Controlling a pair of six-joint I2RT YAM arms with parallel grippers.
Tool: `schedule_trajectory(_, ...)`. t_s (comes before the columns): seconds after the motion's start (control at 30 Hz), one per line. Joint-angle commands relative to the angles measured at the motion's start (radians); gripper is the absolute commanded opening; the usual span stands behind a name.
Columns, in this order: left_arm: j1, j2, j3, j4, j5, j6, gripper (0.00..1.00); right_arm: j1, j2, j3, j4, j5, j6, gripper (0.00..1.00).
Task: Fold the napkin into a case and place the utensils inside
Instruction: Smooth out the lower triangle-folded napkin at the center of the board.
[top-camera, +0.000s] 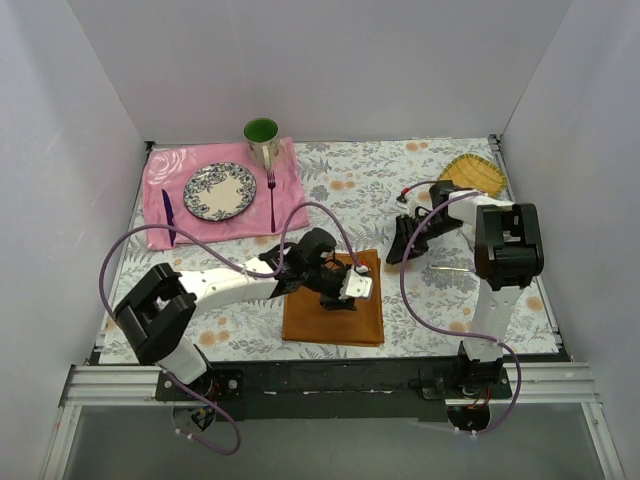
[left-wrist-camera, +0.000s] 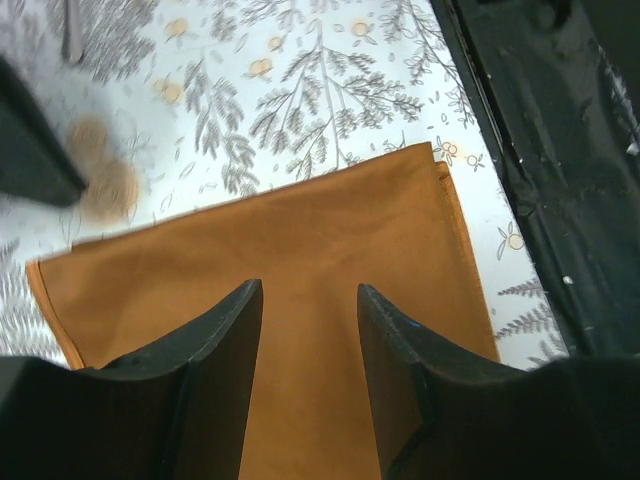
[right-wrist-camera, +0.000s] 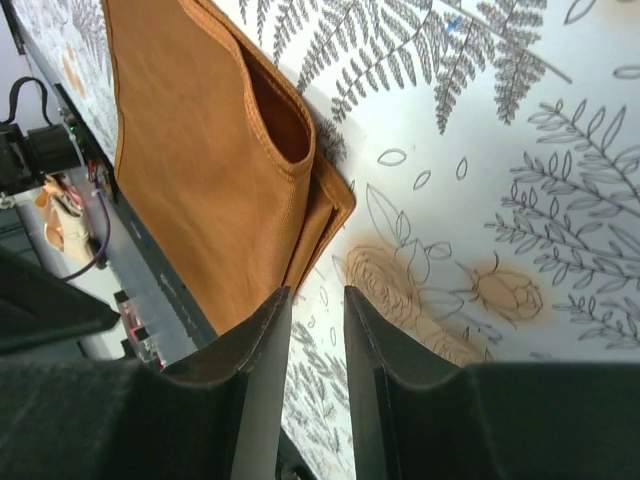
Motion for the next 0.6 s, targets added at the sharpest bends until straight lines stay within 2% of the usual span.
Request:
schedule_trajectory(0.0,-0.081,0.056,0.046,0.022,0.034,0.275,0.39,0.023,-0.03,-0.025,0.125,0.016,0.102,0.35)
schedule_trajectory(0.1,-0.114,0.117,0.078,-0.015,0.028,0.379,0.38,0.037,-0.021,-0.043,0.157,0.039,0.133,0.38)
schedule_trajectory(0.33,-0.126,0.229,0.167,-0.034,0.022,0.453,0.4,0.045,-0.008,-0.08,0.203,0.056,0.182,0.38)
schedule_trajectory(0.47,-0.126,0.255,0.179,-0.027,0.033,0.459,0.4,0.043,-0.004,-0.083,0.22,-0.009,0.189,0.29)
schedule_trajectory(0.57,-0.126,0.258,0.178,-0.023,0.034,0.448,0.4,0.043,-0.021,-0.1,0.268,-0.031,0.222,0.26)
